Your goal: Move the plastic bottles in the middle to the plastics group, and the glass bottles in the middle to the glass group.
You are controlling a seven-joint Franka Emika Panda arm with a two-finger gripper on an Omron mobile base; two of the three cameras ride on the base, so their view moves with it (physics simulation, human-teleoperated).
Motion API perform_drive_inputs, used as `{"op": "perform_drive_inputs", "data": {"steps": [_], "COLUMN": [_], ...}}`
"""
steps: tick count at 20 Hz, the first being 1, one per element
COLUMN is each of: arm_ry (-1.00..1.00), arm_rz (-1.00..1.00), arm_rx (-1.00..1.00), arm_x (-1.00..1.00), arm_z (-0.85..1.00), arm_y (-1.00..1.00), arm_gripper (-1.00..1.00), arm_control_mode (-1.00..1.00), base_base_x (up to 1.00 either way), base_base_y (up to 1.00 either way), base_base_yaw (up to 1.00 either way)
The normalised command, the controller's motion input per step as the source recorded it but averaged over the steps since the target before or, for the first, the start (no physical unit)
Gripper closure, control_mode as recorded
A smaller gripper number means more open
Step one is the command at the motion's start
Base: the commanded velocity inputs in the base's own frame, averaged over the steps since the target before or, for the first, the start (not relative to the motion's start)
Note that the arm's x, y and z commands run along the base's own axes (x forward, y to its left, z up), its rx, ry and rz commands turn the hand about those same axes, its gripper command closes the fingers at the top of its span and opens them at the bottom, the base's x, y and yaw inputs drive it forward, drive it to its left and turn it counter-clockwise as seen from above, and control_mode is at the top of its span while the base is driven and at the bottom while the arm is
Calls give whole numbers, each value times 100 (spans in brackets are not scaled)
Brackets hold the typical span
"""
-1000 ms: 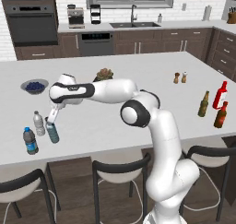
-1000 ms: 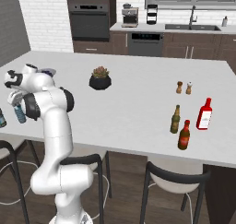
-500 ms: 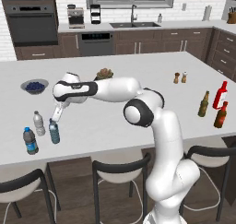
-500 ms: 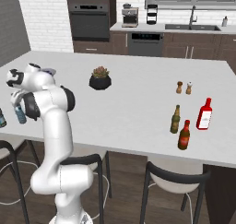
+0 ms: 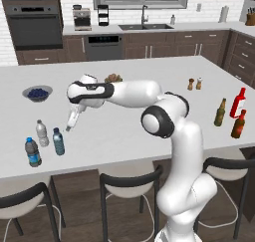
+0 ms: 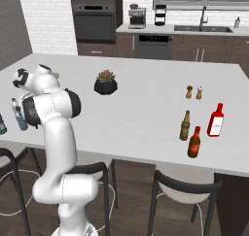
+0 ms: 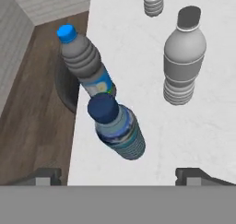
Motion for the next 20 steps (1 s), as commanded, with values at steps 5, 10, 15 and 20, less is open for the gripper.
{"op": "perform_drive_inputs", "data": {"steps": [5, 10, 15, 20], "arm_ry": [2, 4, 2, 2], "arm_rz": [-19, -32, -42, -49], "arm_rx": [0, 0, -1, -5], "arm_x": [-20, -1, -2, 0], "arm_z": [7, 4, 1, 11], "arm_y": [-75, -97, -92, -62], "arm_gripper": [-100, -100, -100, -100], "arm_control_mode": [-100, -100, -100, -100], "base_base_x": [0, 0, 0, 0], "base_base_y": [0, 0, 0, 0], "base_base_yaw": [0, 0, 0, 0]}}
